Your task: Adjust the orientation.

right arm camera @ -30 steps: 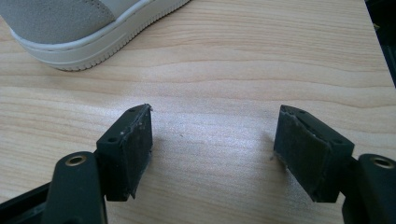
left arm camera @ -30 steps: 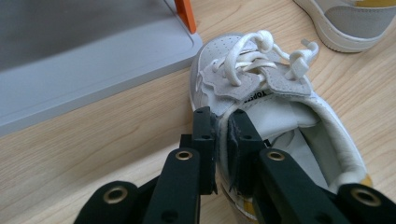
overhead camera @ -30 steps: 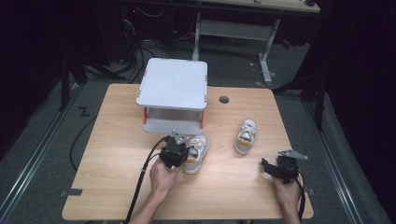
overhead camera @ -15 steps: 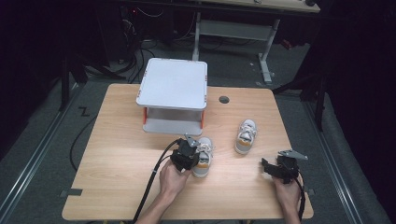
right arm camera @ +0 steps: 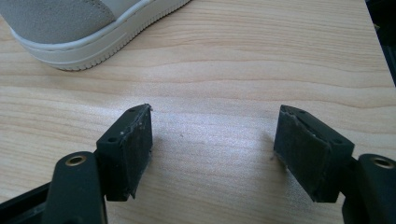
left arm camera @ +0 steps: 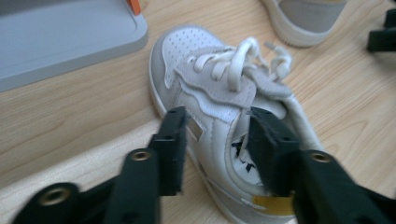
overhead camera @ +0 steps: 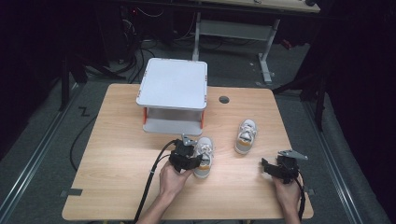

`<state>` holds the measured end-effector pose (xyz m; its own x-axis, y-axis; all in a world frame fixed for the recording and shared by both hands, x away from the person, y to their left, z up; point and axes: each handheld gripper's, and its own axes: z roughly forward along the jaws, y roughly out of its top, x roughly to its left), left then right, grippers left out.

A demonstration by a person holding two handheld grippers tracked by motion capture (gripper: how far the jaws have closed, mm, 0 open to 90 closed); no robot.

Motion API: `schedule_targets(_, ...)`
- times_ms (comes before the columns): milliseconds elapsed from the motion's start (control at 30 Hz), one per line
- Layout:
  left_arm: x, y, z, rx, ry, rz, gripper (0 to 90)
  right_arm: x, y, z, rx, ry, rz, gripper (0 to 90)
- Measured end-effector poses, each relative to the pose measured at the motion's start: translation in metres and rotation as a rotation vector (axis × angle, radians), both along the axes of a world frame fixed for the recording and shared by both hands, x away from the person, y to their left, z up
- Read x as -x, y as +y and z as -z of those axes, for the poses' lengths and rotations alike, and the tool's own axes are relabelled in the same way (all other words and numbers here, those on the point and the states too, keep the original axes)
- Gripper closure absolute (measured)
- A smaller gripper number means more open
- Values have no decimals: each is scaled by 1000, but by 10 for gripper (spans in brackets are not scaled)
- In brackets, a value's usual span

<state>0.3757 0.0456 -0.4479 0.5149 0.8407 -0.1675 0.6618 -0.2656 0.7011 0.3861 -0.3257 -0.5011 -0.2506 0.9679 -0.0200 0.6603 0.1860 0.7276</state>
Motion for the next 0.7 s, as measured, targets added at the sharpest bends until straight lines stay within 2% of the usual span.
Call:
schedule_targets(33,0,2,-2,20,-15,-4,531,0,0,0,0,0,0,278)
schedule_targets(67,0,5,-4,34,-29,-9,469,0,0,0,0,0,0,278)
schedule_targets(100,1,6,-5,43,-36,-11,452,0,0,0,0,0,0,278)
schedule_targets(200,0,11,-5,53,-45,-8,414,0,0,0,0,0,0,278)
schedule_targets(500,2,29,-10,64,-92,-32,385,0,0,0,0,0,-2,278)
schedule_targets(700,3,43,-12,80,-103,-47,359,0,0,0,0,0,-2,278)
